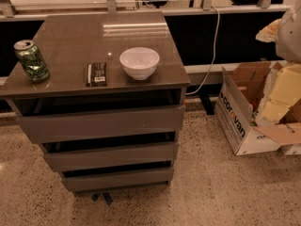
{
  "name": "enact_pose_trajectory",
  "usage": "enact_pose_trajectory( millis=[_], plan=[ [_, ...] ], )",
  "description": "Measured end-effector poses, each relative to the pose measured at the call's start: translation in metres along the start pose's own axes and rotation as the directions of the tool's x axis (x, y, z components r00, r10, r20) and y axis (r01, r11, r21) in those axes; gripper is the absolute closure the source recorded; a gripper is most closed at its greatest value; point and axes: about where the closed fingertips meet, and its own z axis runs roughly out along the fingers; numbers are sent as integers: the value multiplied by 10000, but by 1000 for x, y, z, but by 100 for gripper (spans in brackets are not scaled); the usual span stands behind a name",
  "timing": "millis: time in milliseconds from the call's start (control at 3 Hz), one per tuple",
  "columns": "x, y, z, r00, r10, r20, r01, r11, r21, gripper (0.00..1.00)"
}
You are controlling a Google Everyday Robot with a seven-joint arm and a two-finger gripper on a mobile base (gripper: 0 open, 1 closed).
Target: Open bottom drawer
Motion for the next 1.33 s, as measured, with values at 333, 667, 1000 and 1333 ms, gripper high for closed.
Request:
enact_pose_trajectory(
  millis=[333,667,1000,1333],
  plan=[
    [-6,11,20,9998,90,192,-92,9999,60,0],
    [-5,16,51,9997,113,232,-115,9999,102,0],
    [-5,16,51,9997,113,232,-115,9999,102,0],
    [-26,22,71,9871,-206,1589,270,9989,-387,0]
  ],
)
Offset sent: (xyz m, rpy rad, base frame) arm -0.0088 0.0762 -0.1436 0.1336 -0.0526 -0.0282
